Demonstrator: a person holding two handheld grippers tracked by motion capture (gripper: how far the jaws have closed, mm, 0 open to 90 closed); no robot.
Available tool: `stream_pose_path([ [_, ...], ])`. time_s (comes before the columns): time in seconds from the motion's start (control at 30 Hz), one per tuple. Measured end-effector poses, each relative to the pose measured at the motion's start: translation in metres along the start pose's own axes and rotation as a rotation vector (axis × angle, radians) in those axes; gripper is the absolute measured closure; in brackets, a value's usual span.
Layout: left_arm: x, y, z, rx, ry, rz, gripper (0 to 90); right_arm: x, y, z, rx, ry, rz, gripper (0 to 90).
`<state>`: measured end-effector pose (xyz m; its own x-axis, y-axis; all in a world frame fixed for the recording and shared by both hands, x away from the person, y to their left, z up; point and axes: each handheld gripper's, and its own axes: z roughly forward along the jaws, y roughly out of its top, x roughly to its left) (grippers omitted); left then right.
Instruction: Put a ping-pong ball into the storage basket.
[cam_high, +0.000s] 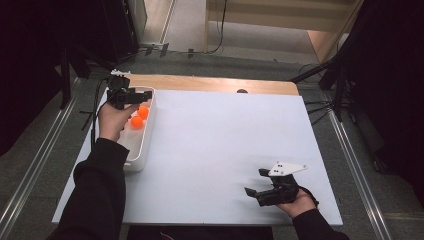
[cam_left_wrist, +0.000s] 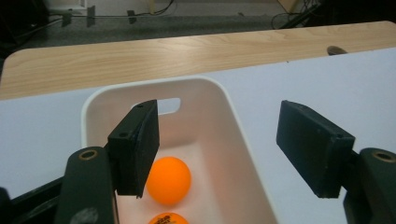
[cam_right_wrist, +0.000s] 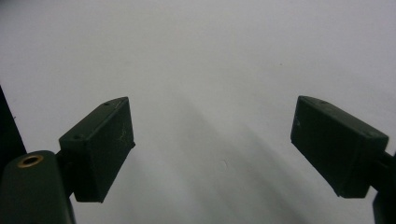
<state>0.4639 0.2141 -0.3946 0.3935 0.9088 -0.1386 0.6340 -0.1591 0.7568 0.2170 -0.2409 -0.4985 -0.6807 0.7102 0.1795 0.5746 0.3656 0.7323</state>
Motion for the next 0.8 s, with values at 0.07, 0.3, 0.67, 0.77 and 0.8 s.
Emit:
stream_pose_path([
  [0.07,-0.003,0.001,-0.003,0.002,-0.01,0.008,28.4,0.0,0.0,0.0,0.0,-0.002,0.0,11.8],
  [0.3,-0.011,0.0,-0.006,0.026,-0.06,0.033,28.3,-0.001,0.0,0.0,0.001,-0.003,-0.001,11.8],
  [0.67,-0.029,-0.003,-0.007,0.068,-0.169,0.075,28.3,0.001,0.0,0.0,0.006,-0.007,0.003,11.8],
  [0.77,-0.032,-0.004,-0.007,0.079,-0.173,0.093,28.3,0.001,0.0,0.0,0.005,-0.009,-0.001,11.8],
  [0.8,-0.033,-0.004,-0.007,0.084,-0.174,0.098,28.3,0.001,0.0,0.0,0.007,-0.01,0.003,11.8],
])
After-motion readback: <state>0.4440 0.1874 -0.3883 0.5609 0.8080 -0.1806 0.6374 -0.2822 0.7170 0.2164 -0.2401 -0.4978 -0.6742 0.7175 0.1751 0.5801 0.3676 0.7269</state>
